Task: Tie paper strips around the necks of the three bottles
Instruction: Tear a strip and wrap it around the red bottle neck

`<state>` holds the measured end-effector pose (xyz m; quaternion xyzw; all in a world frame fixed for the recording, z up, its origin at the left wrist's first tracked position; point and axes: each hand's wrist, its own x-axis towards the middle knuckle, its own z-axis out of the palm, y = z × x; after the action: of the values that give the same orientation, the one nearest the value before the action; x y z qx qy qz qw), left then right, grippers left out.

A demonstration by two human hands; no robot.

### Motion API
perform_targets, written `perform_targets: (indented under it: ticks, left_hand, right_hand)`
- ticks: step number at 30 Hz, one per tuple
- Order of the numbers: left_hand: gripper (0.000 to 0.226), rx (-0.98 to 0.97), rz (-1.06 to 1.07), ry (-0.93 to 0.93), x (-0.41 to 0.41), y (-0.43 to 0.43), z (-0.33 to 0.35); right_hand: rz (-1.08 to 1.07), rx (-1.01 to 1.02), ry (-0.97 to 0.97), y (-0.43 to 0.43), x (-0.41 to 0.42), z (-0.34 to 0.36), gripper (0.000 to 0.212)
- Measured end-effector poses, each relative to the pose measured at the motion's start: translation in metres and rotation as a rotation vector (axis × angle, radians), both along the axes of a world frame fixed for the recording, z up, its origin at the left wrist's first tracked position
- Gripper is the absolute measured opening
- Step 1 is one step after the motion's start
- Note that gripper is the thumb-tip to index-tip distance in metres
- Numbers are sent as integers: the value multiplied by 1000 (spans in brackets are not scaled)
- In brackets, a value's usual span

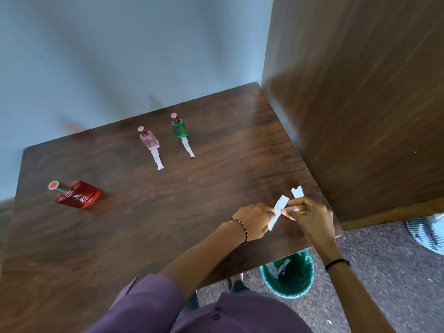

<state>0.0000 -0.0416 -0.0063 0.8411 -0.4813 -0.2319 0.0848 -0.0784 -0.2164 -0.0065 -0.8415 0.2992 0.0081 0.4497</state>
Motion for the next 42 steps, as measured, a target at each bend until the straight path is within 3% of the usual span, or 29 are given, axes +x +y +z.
perform_targets:
  ticks: [5, 9, 15, 22, 28, 36, 39, 42]
  left_hand:
    - [46, 65, -82, -132, -3, -9, 4]
    - [39, 109, -110, -197, -8, -17, 11]
    - [33, 233, -99, -168, -4, -33, 18]
    - [42, 273, -23, -114, 0, -42, 30]
    - [46, 287, 40, -68, 0, -47, 37]
    - [36, 292, -32, -113, -6, -53, 30]
    - [33, 136, 108, 3, -3, -38, 26]
    - [30, -91, 464, 212, -2, -16, 21]
  right_hand:
    - [9, -136, 2, -4, 1, 7, 8]
    - [4, -70, 72, -6, 6, 8, 14]
    - [-32, 63, 114, -3, 11, 13, 9]
    - [-38, -78, 129, 10, 12, 33, 18]
    - [35, -128, 129, 11, 13, 43, 11]
    - [80, -215, 64, -5, 25, 55, 17]
    - [73, -181, 51, 4, 27, 50, 17]
    - [107, -146, -14, 20, 24, 43, 15]
